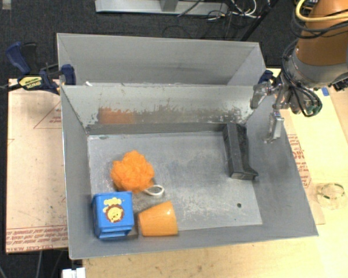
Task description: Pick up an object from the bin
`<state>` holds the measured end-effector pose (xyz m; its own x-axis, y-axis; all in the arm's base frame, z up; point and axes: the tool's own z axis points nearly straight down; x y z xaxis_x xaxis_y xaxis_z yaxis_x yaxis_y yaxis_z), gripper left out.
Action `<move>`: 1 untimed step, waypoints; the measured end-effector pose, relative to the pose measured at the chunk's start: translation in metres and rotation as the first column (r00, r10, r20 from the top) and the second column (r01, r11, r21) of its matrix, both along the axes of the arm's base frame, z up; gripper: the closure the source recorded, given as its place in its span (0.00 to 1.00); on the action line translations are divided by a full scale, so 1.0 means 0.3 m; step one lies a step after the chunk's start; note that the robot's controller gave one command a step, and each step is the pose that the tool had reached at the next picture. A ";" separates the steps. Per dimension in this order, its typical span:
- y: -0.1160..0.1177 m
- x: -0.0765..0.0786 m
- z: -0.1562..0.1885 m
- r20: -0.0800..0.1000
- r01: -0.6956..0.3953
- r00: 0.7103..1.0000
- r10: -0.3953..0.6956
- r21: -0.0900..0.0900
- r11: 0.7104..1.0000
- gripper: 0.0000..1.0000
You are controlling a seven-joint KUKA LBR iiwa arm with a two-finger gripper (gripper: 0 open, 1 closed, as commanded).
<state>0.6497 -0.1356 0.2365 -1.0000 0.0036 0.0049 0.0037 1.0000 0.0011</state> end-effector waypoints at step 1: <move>0.002 0.004 0.018 0.007 -0.003 1.000 0.003 -0.001 1.000 0.00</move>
Offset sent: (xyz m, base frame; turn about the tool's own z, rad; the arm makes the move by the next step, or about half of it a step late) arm -0.0197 0.0524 -0.1665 -0.4854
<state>0.6510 -0.1349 0.2420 -1.0000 0.0011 -0.0026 0.0011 1.0000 -0.0003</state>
